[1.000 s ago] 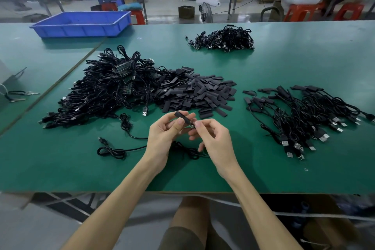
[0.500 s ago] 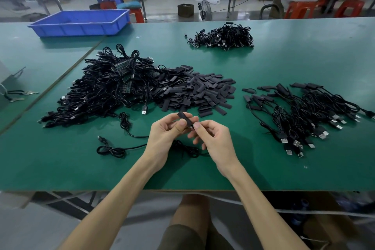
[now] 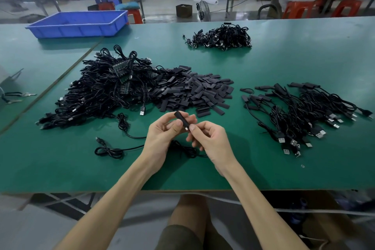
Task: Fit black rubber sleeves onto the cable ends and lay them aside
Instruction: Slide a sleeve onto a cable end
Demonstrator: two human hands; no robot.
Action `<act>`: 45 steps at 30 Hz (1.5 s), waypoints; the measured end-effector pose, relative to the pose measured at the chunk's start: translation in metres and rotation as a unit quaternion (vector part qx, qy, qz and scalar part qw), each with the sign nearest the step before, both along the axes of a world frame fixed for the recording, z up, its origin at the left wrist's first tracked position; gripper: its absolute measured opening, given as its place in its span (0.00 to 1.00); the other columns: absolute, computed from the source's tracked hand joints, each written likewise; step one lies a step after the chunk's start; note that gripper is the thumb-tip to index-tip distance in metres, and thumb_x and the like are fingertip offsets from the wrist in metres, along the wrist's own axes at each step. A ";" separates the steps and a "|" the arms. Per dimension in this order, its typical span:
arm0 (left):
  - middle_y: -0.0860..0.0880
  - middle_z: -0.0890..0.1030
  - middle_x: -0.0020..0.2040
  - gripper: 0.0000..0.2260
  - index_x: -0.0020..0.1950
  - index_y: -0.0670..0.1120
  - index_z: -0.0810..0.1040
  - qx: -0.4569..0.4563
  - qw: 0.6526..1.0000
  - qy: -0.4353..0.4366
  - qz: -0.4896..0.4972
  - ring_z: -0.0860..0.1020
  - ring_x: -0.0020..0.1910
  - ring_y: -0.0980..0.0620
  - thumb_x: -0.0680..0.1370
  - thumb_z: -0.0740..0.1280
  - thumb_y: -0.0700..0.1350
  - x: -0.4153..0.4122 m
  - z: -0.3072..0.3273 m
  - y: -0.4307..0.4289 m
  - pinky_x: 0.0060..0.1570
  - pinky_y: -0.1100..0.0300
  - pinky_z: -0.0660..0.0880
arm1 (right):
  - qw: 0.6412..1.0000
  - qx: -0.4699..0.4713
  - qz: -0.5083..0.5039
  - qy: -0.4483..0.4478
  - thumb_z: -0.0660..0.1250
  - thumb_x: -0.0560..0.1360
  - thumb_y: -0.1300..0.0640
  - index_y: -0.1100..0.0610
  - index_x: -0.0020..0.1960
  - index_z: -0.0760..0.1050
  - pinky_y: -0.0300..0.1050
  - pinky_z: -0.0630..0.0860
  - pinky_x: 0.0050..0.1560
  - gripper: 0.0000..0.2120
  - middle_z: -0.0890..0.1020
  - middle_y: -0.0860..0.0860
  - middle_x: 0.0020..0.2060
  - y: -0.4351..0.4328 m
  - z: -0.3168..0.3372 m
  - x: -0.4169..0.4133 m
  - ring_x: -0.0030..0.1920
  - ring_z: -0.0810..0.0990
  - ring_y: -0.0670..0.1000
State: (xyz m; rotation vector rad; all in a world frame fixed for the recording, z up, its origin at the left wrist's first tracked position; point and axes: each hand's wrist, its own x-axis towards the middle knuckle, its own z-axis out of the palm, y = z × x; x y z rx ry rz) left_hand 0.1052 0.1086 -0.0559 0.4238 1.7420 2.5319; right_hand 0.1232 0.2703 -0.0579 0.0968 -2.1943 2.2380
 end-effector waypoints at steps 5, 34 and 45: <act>0.37 0.83 0.60 0.11 0.61 0.42 0.81 -0.024 1.000 0.005 0.009 0.82 0.60 0.37 0.80 0.69 0.45 0.001 -0.001 0.000 0.64 0.48 0.77 | 1.000 0.001 0.000 0.004 0.68 0.82 0.57 0.57 0.45 0.81 0.37 0.72 0.31 0.08 0.86 0.53 0.36 0.000 0.000 0.000 0.32 0.79 0.45; 0.36 0.83 0.60 0.13 0.61 0.40 0.80 0.016 0.999 -0.039 0.001 0.81 0.62 0.36 0.79 0.69 0.44 0.001 0.000 -0.002 0.62 0.48 0.77 | 1.000 -0.008 0.018 -0.003 0.68 0.82 0.58 0.58 0.44 0.80 0.35 0.71 0.31 0.09 0.85 0.51 0.34 -0.001 0.002 0.003 0.31 0.79 0.45; 0.39 0.83 0.61 0.15 0.62 0.44 0.81 -0.048 0.998 -0.037 -0.011 0.82 0.59 0.42 0.79 0.69 0.50 0.003 0.003 -0.002 0.62 0.49 0.74 | 0.999 -0.011 0.035 -0.004 0.66 0.83 0.57 0.57 0.46 0.81 0.35 0.70 0.30 0.09 0.84 0.50 0.34 -0.002 0.003 0.003 0.31 0.78 0.45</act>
